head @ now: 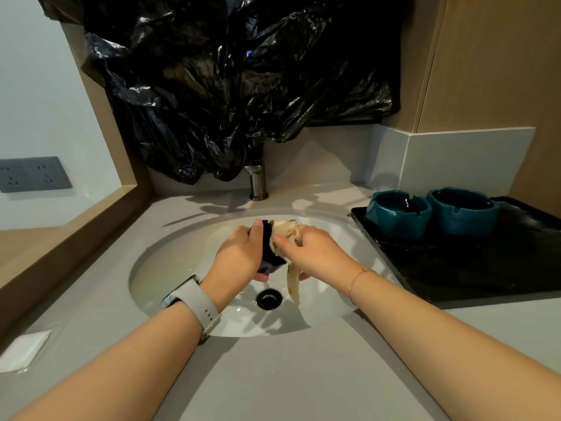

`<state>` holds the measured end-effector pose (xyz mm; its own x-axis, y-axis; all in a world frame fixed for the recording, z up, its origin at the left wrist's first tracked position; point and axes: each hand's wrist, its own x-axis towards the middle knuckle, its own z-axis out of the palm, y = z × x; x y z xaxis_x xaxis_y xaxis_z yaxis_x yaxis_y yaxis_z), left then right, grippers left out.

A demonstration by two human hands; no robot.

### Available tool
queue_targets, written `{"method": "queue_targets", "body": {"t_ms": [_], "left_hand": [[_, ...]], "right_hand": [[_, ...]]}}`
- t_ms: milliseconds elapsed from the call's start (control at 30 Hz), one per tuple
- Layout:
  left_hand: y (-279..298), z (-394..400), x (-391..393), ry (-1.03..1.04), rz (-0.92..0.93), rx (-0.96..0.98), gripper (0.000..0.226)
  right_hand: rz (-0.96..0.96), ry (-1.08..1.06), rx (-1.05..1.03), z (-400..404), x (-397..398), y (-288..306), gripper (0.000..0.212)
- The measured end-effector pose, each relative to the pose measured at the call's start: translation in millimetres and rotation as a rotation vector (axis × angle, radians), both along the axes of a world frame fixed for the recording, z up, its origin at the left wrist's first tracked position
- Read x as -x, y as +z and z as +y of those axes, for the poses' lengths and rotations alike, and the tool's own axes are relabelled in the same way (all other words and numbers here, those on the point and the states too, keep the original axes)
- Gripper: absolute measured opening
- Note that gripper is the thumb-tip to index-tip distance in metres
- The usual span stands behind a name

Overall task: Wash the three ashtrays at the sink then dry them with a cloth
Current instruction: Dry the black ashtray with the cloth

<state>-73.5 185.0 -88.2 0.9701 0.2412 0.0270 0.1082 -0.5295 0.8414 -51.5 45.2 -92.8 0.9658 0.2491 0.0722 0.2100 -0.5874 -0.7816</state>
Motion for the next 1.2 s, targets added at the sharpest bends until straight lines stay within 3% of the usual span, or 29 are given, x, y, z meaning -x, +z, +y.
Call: {"method": "queue_targets", "body": {"t_ms": [100, 233, 433, 533, 600, 667, 800, 933, 1033, 1200], "left_hand": [[1, -6, 2, -0.051, -0.026, -0.060, 0.048], [2, -12, 6, -0.010, -0.097, -0.082, 0.044], [4, -8, 4, 0.108, -0.158, -0.103, 0.045], [3, -10, -2, 0.114, -0.124, 0.054, 0.047], [0, -11, -8, 0.123, -0.042, 0.284, 0.051], [-2, -10, -10, 0.138, -0.015, 0.428, 0.052], [-8, -10, -3, 0.055, -0.129, 0.257, 0.049], [-3, -22, 11, -0.023, -0.216, 0.093, 0.031], [-2, -25, 15, -0.037, -0.255, 0.106, 0.027], [9, -15, 15, -0.090, -0.152, 0.278, 0.028]], "right_hand": [[-0.026, -0.065, -0.090, 0, -6, 1, 0.033], [-0.157, -0.118, -0.033, 3, -5, 1, 0.026], [0.014, -0.142, -0.207, 15, -2, -3, 0.021], [-0.135, -0.202, -0.154, 11, -1, -1, 0.028], [-0.275, -0.266, -0.065, 8, 0, 3, 0.031], [-0.264, -0.281, -0.060, 6, -2, 3, 0.036], [-0.049, -0.225, -0.110, 4, -7, 2, 0.036], [-0.183, -0.262, -0.009, -1, -11, 5, 0.030], [-0.238, -0.270, -0.039, -1, -11, 4, 0.030], [-0.297, -0.193, -0.121, -3, -12, 6, 0.018]]}}
